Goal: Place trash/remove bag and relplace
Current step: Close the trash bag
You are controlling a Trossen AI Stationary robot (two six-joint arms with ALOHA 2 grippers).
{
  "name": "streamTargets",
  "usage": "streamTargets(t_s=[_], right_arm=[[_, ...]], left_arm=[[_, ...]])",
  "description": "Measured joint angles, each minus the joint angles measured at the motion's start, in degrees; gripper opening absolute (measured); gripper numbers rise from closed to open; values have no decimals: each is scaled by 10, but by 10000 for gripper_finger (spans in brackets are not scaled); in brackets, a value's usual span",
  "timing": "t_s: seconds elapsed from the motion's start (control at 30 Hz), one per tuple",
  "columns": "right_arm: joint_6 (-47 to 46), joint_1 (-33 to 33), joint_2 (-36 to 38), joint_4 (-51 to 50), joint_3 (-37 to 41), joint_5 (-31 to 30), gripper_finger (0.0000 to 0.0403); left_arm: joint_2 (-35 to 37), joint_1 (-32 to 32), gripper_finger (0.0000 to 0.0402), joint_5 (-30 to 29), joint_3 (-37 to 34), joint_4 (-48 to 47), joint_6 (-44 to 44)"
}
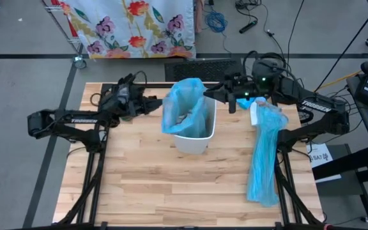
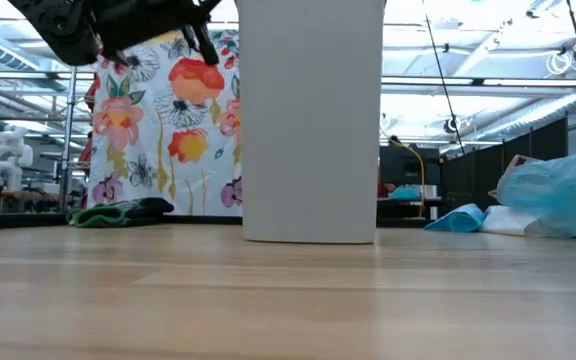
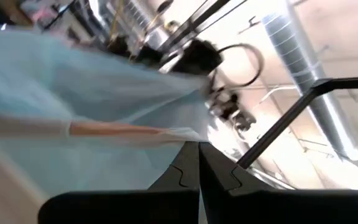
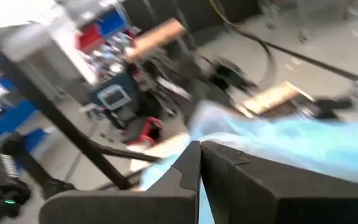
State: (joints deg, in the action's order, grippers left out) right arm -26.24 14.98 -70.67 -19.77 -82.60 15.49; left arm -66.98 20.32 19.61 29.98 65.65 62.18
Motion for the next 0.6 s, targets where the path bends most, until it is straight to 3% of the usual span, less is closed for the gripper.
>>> streamTargets(t_s=[0.27,0.47,0.6], right_arm=[[-7,-29,-2,-103,1,-86,0],[-32,-50,-3,-148,1,-138,0],[-32,-61,-3,-154,1,-139,0]], left_arm=[[50,3,0,8,16,-49,0],[52,0,0,38,106,-132,-30],[52,-7,0,42,182,-243,-58]])
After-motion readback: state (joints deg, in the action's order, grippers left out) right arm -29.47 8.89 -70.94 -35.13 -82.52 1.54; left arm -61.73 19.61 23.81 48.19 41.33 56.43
